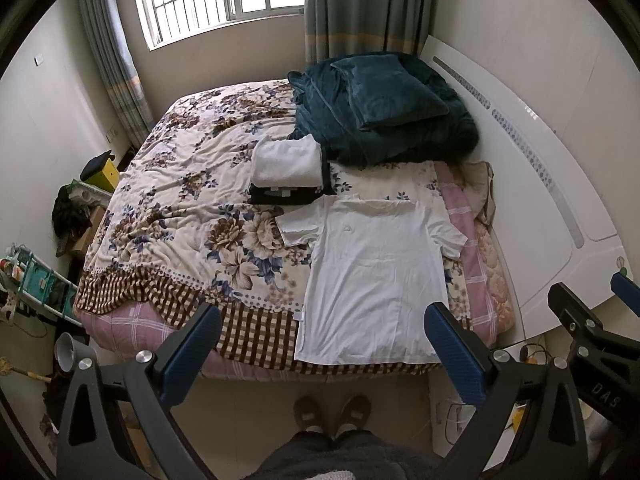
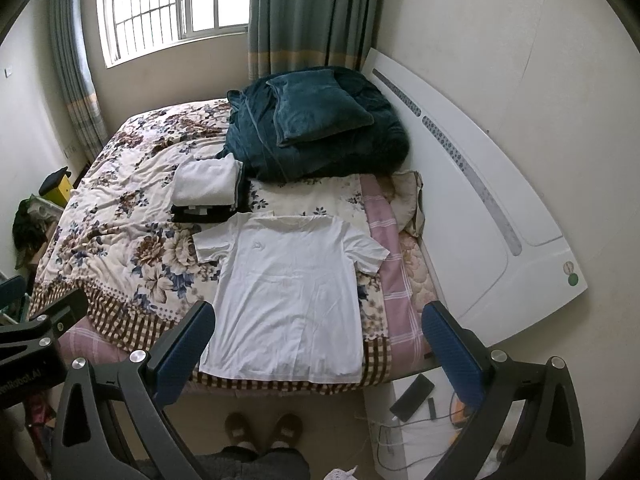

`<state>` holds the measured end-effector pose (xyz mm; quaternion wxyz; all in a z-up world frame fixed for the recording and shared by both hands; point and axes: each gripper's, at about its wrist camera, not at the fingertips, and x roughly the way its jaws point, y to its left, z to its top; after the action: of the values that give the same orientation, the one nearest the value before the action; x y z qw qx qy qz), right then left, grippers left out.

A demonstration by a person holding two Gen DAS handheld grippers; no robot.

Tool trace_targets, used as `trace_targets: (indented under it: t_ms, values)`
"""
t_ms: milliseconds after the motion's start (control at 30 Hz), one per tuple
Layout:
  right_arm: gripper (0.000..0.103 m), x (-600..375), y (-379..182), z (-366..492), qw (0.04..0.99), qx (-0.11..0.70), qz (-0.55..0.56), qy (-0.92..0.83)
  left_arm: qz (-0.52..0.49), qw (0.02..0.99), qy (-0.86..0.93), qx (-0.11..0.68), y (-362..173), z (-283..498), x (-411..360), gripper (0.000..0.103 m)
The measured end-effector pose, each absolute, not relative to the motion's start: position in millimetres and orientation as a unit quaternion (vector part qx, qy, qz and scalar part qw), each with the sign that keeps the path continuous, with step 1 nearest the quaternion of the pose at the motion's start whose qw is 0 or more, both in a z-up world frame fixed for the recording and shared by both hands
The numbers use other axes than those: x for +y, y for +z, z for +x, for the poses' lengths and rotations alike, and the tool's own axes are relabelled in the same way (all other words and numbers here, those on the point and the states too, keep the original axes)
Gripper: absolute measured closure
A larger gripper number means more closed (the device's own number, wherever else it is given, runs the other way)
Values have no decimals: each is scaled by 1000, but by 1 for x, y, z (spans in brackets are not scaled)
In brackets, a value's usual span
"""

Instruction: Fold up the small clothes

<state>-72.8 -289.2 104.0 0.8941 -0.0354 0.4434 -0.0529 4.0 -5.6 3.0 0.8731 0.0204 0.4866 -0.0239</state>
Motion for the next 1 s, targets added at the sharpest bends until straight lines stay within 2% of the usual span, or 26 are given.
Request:
trace_targets:
  t_ms: [1000]
  values:
    - [0,-290,111,-62,896,440,-35,-53,17,876,-25,482,9,7,-8,0]
